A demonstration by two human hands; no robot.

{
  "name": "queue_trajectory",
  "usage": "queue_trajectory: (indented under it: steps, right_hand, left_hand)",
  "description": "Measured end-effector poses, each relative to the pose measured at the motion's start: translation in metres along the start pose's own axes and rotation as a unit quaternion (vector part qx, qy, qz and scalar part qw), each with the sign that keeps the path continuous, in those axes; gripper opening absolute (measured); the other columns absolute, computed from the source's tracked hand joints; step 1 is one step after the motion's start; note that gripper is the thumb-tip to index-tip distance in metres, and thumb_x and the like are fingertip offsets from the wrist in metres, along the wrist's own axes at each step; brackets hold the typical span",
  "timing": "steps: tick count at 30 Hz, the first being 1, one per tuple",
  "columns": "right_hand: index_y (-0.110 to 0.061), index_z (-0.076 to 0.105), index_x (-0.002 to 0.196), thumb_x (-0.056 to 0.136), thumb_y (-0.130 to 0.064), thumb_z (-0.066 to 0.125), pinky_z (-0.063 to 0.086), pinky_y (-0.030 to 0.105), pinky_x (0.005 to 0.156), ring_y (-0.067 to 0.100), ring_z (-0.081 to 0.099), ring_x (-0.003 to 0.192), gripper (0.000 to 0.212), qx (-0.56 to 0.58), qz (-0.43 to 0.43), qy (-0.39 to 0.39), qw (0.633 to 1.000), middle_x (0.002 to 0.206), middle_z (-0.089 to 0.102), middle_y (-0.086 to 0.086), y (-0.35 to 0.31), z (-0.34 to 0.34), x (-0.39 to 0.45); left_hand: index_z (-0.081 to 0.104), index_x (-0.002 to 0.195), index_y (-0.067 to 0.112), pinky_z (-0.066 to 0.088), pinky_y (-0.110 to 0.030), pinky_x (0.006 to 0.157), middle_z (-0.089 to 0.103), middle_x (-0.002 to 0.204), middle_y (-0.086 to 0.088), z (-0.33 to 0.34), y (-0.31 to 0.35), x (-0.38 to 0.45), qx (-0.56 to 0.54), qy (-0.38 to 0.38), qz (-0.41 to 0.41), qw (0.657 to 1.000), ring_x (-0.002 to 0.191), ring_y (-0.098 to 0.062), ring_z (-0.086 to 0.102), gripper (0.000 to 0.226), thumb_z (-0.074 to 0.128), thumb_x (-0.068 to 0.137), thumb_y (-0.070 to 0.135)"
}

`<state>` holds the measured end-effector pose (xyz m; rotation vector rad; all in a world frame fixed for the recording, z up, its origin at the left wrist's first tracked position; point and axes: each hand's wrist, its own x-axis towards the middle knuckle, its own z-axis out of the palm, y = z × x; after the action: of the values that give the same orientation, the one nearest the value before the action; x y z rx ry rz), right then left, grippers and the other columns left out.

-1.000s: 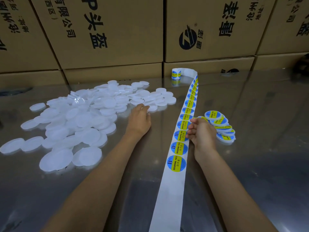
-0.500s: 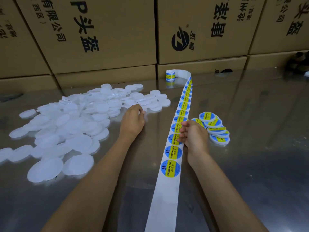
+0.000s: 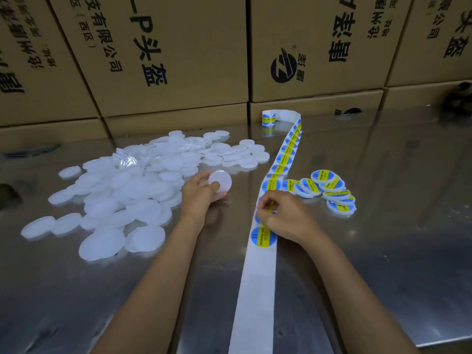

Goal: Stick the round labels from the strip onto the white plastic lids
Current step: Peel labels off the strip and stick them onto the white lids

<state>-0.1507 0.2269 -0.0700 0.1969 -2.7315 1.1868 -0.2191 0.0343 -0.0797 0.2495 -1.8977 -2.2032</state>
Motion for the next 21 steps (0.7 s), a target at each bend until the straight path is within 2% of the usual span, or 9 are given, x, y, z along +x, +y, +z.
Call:
queue_trajectory:
  steps: [3,5,7,9,11,14,17,19,21]
  right_hand:
    - [-0.025,0.065,0.091,0.079,-0.023,0.071,0.039,0.028,0.09,0.006,0.053,0.092,0.013,-0.039,-0.052,-0.041,0.997,0.098,0.059,-0.015,0.0,0.008,-0.001]
    - [-0.029,0.064,0.094,0.08,-0.024,0.073,0.036,0.022,0.085,0.004,0.052,0.093,0.017,-0.035,-0.07,-0.05,0.996,0.101,0.058,-0.016,0.0,0.009,-0.002]
    - [-0.03,0.065,0.096,0.08,-0.024,0.075,0.036,0.015,0.078,-0.001,0.052,0.09,0.02,-0.02,-0.081,-0.056,0.995,0.099,0.059,-0.017,0.0,0.01,-0.002]
    - [-0.033,0.065,0.096,0.079,-0.026,0.078,0.036,0.011,0.075,-0.004,0.053,0.088,0.022,-0.01,-0.086,-0.064,0.994,0.095,0.059,-0.021,-0.001,0.009,-0.003]
    - [-0.033,0.065,0.096,0.078,-0.03,0.08,0.038,0.013,0.078,-0.002,0.054,0.089,0.024,-0.003,-0.087,-0.068,0.994,0.096,0.06,-0.02,-0.001,0.009,-0.002]
    - [-0.038,0.063,0.093,0.075,-0.032,0.083,0.041,0.018,0.089,-0.007,0.054,0.093,0.028,0.019,-0.081,-0.09,0.992,0.099,0.061,-0.024,0.001,0.006,-0.002]
    - [-0.034,0.064,0.102,0.078,-0.027,0.081,0.041,0.031,0.105,0.002,0.057,0.108,0.031,0.035,-0.072,-0.135,0.988,0.111,0.062,-0.021,0.004,0.002,0.0]
    - [-0.028,0.065,0.111,0.081,-0.021,0.079,0.039,0.035,0.109,0.008,0.055,0.118,0.034,0.044,-0.064,-0.158,0.984,0.121,0.062,-0.015,0.007,0.0,0.001]
    - [-0.022,0.065,0.115,0.082,-0.015,0.078,0.04,0.035,0.109,0.009,0.055,0.121,0.036,0.066,-0.058,-0.163,0.983,0.126,0.062,-0.009,0.009,0.0,0.001]
  left_hand:
    - [0.065,0.111,0.002,0.061,-0.028,0.081,0.072,0.112,-0.019,-0.006,0.0,-0.021,-0.023,-0.059,-0.014,0.998,0.088,-0.018,0.075,0.019,0.065,0.092,0.002]
    - [0.062,0.109,0.002,0.062,-0.03,0.08,0.071,0.111,-0.017,-0.005,-0.001,-0.034,-0.034,-0.094,-0.012,0.995,0.087,-0.016,0.075,0.012,0.062,0.097,0.006]
    - [0.059,0.109,0.002,0.063,-0.033,0.075,0.069,0.113,-0.016,-0.001,-0.002,-0.044,-0.026,-0.12,0.001,0.992,0.092,-0.019,0.075,0.01,0.055,0.101,0.008]
    - [0.054,0.112,0.002,0.063,-0.037,0.077,0.066,0.117,-0.016,0.004,-0.001,-0.049,0.001,-0.135,0.022,0.991,0.099,-0.024,0.072,0.011,0.049,0.104,0.009]
    - [0.051,0.112,0.004,0.062,-0.04,0.08,0.063,0.119,-0.015,0.006,-0.001,-0.05,0.031,-0.148,0.041,0.988,0.102,-0.024,0.071,0.011,0.045,0.106,0.011]
    - [0.046,0.113,0.007,0.063,-0.033,0.075,0.06,0.118,-0.012,0.006,-0.003,-0.048,0.091,-0.167,0.065,0.98,0.095,-0.019,0.072,0.01,0.041,0.107,0.014]
    - [0.046,0.116,0.008,0.062,-0.028,0.071,0.06,0.119,-0.012,0.007,-0.005,-0.047,0.158,-0.168,0.099,0.968,0.092,-0.01,0.072,0.013,0.04,0.108,0.016]
    - [0.046,0.117,0.008,0.063,-0.035,0.074,0.062,0.117,-0.011,0.006,-0.006,-0.046,0.195,-0.166,0.125,0.959,0.093,-0.01,0.072,0.016,0.042,0.108,0.019]
    - [0.047,0.118,0.008,0.061,-0.047,0.08,0.064,0.115,-0.01,0.006,-0.005,-0.046,0.23,-0.162,0.142,0.949,0.097,-0.019,0.072,0.018,0.042,0.107,0.023]
